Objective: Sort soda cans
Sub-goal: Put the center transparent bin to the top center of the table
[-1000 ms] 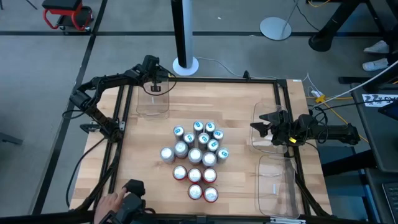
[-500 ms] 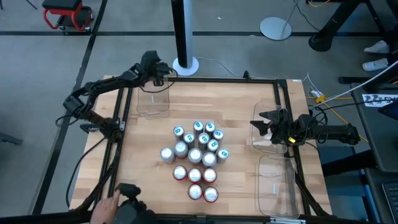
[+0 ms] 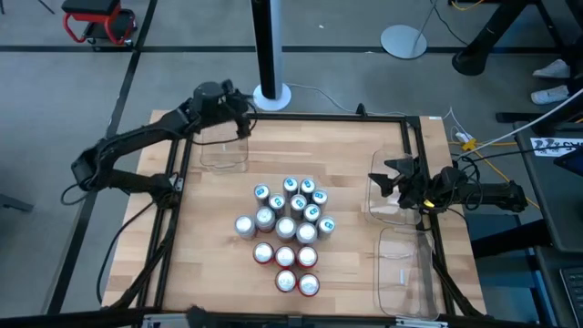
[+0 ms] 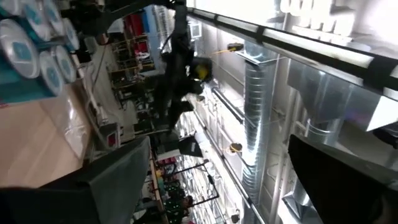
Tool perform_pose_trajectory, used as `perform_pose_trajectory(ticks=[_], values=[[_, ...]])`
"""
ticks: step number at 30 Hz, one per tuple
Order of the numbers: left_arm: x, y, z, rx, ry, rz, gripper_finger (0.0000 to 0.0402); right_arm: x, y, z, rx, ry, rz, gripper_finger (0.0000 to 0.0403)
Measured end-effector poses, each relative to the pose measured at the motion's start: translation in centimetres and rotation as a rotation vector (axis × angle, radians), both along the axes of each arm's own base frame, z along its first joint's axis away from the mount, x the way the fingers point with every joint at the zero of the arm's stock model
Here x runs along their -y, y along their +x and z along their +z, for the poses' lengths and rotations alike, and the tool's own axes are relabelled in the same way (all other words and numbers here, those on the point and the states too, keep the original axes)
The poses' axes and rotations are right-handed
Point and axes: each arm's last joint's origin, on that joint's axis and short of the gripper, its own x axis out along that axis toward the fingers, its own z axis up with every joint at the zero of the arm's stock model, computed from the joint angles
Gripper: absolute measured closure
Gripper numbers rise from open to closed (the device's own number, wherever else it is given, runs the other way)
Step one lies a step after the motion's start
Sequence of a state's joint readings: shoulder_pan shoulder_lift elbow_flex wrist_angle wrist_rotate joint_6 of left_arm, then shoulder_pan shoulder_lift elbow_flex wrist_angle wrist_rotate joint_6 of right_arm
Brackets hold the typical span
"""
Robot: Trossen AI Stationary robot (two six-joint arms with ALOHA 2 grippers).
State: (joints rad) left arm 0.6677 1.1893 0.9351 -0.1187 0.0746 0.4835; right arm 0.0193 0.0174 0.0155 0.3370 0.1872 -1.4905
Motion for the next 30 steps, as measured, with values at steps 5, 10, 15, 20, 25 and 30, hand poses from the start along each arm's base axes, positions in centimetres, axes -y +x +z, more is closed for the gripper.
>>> perform_pose_trajectory(ticks=[5,10,15,20,25,30], values=[[2.4,0.9,-0.4,0.107,-0.309,-0.279,0.0168,0.2,-0.3,1.0,0.021,0.044,-0.049,0.0023],[5.4,2.0,-3.1,0.028,-0.464,-0.371,0.0168,0.2,-0.5,1.6,0.035,0.047,-0.048,0.0023],[8.3,2.5,-5.0,0.063,-0.484,-0.589,0.0169,-0.3,-0.3,1.3,0.003,0.009,0.130,0.0023],[10.4,2.1,-6.4,0.210,-0.421,-0.690,0.0169,-0.6,-0.3,1.2,-0.008,0.074,0.247,0.0023],[11.6,0.7,-7.5,0.337,-0.390,-0.724,0.0169,-0.6,-0.3,1.2,-0.012,0.105,0.260,0.0023],[12.3,-1.2,-7.9,0.353,-0.397,-0.717,0.0169,-0.4,-0.3,1.6,0.043,0.214,0.231,0.0023]])
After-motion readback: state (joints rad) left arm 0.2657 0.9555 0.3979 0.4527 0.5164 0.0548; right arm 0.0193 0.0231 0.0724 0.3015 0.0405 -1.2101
